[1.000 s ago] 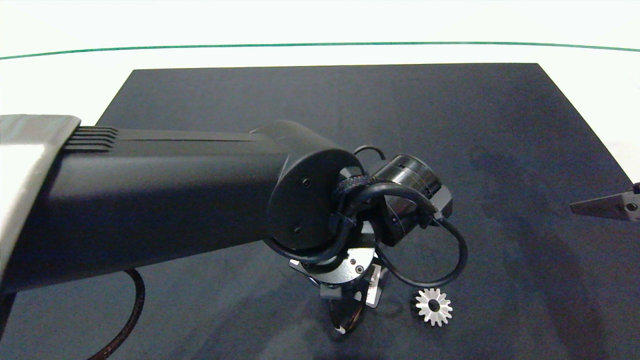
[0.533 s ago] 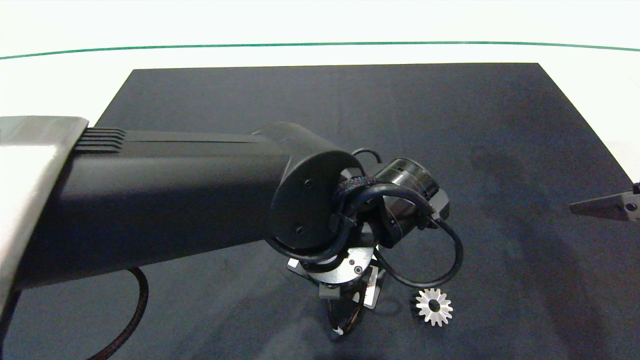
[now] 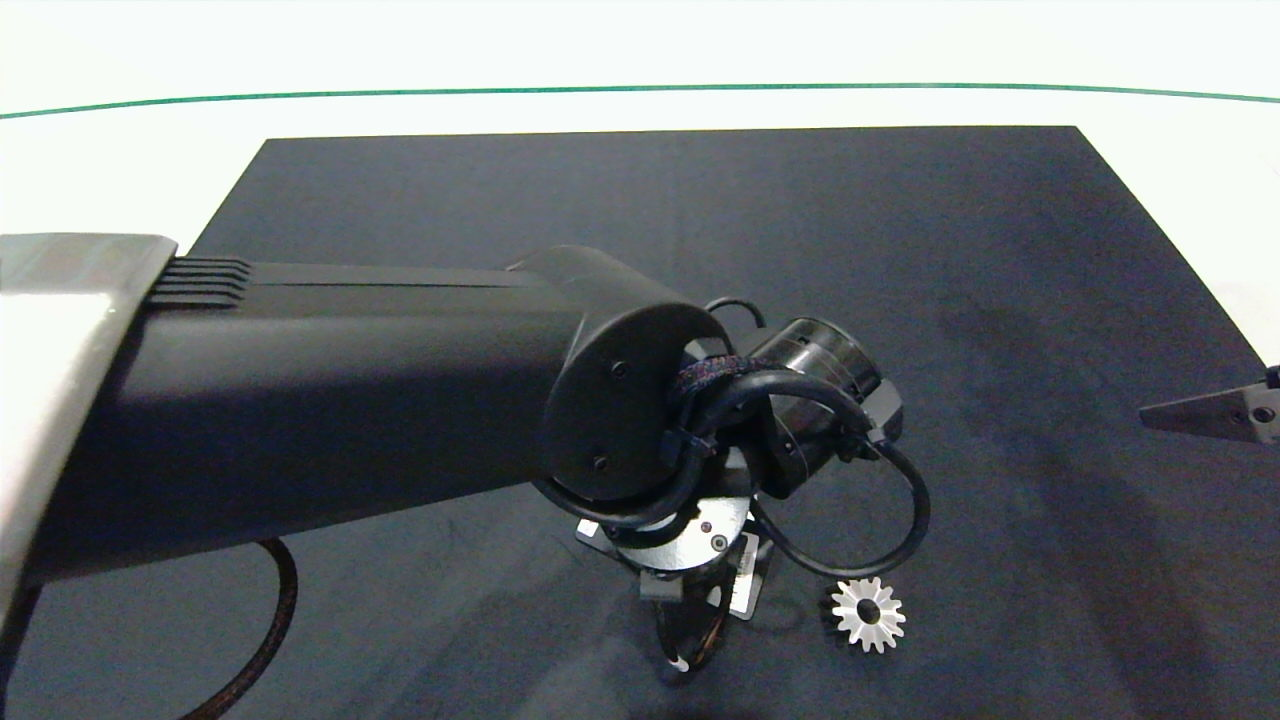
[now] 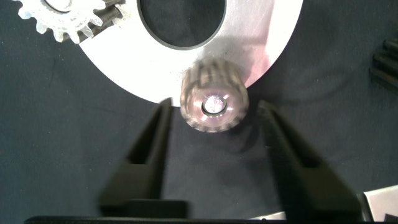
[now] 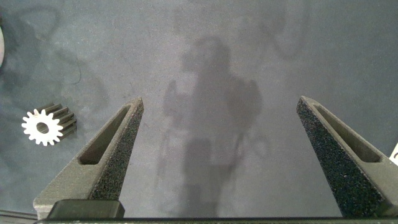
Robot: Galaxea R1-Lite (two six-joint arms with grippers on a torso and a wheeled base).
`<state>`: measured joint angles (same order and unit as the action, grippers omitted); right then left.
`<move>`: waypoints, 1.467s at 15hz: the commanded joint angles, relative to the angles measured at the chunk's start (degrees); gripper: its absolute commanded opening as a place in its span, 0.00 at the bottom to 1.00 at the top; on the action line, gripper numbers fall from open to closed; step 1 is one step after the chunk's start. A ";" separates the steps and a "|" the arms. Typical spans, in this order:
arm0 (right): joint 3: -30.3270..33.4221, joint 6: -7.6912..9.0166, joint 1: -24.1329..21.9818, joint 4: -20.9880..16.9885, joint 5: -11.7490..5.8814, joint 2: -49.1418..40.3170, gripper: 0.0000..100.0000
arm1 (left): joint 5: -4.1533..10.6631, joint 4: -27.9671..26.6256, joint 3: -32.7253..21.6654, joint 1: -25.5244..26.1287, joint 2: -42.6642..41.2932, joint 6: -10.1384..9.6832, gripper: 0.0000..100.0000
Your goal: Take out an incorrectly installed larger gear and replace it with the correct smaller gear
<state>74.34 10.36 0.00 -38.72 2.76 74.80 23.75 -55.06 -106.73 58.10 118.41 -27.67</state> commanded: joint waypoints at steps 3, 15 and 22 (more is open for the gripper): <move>-0.16 0.18 0.09 -0.22 0.06 0.08 1.00 | 0.16 -4.17 -0.59 -0.27 -2.66 -2.12 1.00; -2.36 0.98 0.53 -0.31 -0.65 -0.97 1.00 | 0.77 -17.27 2.49 -22.59 -32.36 -8.80 1.00; -3.50 2.12 0.35 -0.31 -1.70 -1.32 1.00 | 5.78 -11.29 12.42 -26.55 -37.20 -10.91 1.00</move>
<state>70.86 12.40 0.35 -38.80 1.04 73.53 29.35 -67.02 -94.40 33.90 82.19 -38.75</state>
